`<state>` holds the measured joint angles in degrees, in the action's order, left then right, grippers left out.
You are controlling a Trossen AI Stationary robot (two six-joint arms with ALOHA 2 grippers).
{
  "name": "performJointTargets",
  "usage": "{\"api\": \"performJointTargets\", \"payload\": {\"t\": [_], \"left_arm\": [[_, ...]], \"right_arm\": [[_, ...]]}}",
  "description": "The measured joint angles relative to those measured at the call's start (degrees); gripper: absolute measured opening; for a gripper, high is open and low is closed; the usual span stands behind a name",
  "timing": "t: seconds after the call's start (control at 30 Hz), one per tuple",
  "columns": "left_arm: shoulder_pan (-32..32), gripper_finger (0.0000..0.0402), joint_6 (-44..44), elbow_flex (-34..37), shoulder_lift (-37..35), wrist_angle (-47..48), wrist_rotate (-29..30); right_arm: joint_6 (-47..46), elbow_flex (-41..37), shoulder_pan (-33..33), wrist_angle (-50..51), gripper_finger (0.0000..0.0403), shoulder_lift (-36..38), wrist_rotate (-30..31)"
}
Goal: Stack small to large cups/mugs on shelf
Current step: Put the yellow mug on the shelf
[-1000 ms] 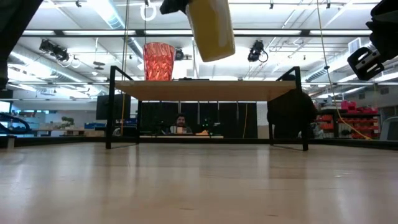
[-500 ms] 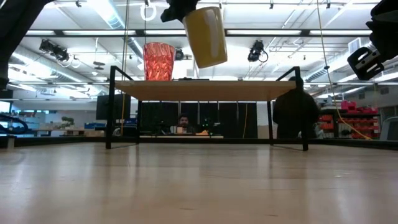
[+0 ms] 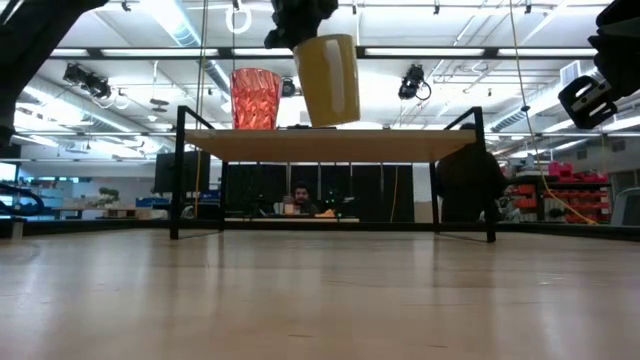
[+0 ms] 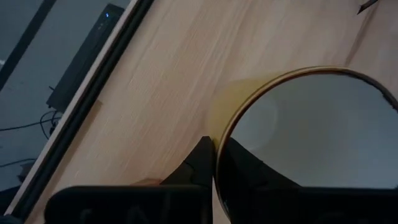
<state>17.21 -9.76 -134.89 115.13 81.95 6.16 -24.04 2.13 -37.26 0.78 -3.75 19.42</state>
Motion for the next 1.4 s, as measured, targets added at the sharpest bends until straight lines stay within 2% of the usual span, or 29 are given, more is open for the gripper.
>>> {"api": "performJointTargets", "payload": {"t": [0.6,0.97,1.23,1.4], "left_arm": [[1.62,0.0021,1.38,0.02,1.99,0.73,0.41],[1.75,0.0021,2.36,0.02,2.02,-0.23,2.81],[1.92,0.0021,2.72,0.02,2.08,-0.63,2.80],[2.43,0.0032,3.60,0.02,2.08,-0.80,0.39]], "right_arm": [[0.19,0.00,0.00,-0.02,0.0034,-0.03,0.00],[0.20,0.00,0.00,0.00,0.0034,-0.07,0.00],[0.21,0.00,0.00,-0.02,0.0034,-0.07,0.00],[0.21,0.00,0.00,-0.02,0.0034,-0.07,0.00]]}}
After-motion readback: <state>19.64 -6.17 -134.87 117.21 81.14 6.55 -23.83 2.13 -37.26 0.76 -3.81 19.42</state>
